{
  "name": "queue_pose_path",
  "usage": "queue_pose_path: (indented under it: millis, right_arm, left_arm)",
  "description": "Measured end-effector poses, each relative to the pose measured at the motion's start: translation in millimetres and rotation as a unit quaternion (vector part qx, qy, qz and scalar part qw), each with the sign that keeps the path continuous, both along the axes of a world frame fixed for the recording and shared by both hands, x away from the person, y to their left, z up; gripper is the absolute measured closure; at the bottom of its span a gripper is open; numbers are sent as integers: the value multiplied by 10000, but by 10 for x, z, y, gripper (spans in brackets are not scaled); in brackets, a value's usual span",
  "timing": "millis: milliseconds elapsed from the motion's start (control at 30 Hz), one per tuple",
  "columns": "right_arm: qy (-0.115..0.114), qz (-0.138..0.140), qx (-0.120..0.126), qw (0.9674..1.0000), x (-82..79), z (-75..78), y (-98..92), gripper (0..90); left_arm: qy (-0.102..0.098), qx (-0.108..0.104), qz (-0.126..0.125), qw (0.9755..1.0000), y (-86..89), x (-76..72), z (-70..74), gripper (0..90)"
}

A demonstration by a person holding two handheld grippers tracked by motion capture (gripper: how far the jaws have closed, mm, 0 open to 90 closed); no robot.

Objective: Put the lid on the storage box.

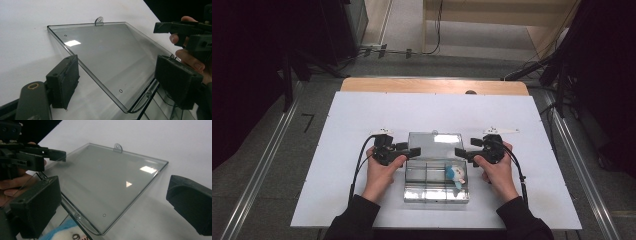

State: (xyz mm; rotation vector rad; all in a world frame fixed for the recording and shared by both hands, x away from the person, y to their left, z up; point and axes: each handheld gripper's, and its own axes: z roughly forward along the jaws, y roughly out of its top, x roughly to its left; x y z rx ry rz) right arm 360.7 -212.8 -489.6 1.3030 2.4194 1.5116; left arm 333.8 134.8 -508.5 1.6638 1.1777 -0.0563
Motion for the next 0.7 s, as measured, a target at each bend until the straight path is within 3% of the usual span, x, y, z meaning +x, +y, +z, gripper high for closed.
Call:
queue_pose_path:
  millis: [367, 700]
  right_arm:
    - [447, -314, -133, 9984, 26, -145, 85, 128]
    - [541, -505, -197, 9971, 29, -171, 84, 215]
  left_arm:
    - [111, 78, 79, 9999, -10, 0, -17, 243]
    - [197, 219, 188, 9994, -23, 2, -33, 298]
